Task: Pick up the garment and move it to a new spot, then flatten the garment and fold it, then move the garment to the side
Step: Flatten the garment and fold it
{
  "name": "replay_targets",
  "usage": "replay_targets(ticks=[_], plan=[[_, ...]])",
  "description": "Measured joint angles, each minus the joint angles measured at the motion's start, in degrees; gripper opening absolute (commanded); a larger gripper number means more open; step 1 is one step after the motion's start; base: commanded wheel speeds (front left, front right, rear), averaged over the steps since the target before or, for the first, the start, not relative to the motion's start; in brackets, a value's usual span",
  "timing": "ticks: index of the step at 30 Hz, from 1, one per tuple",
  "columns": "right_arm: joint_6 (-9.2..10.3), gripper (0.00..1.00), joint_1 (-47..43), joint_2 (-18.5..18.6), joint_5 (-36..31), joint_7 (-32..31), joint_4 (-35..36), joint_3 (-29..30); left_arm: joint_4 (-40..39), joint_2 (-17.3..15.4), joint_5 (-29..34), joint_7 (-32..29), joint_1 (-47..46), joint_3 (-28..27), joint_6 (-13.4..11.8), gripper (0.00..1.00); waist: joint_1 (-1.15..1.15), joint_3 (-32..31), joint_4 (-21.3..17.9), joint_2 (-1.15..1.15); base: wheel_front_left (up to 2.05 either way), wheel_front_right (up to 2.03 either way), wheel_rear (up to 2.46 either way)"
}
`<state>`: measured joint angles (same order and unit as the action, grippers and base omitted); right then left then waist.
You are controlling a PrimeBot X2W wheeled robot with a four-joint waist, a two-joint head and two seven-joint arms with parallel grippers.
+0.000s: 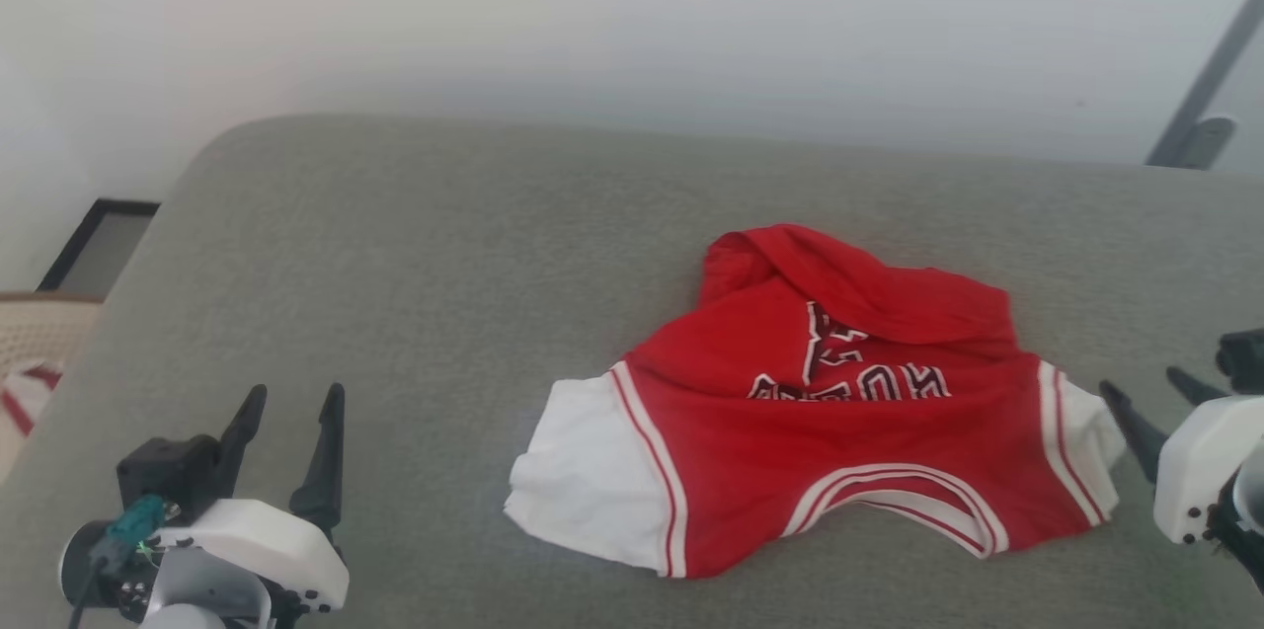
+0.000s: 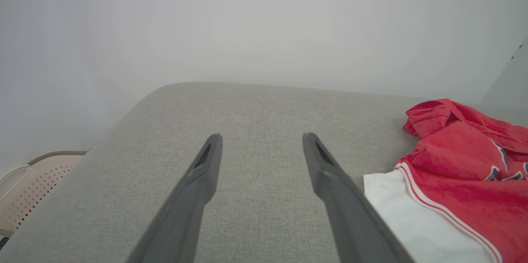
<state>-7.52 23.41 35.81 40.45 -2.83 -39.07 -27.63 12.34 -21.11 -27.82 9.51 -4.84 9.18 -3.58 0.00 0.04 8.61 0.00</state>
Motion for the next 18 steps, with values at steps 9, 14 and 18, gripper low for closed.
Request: replay_targets(ticks=[9,14,18], plan=[[0.01,1.0,-3.76,-2.09,-4.64,15.75,7.12,10.16,-1.46,-3.3,-2.68,-10.31,0.26,3.28,4.43,1.0,0.0,-1.94,-5.47,0.0,0.0,0.0,0.0],[-0.01,1.0,-6.98,-6.2,-9.69,17.57,14.97,19.19,-0.19,-4.0,-4.48,-17.45,0.29,5.49,6.14,1.0,0.0,-2.14,-8.43,0.0,0.0,0.0,0.0],[0.0,1.0,-10.44,-10.07,-14.03,17.79,21.74,25.55,1.49,-3.8,-6.93,-22.94,-0.26,6.83,6.97,1.0,0.0,-1.69,-10.43,0.0,0.0,0.0,0.0]])
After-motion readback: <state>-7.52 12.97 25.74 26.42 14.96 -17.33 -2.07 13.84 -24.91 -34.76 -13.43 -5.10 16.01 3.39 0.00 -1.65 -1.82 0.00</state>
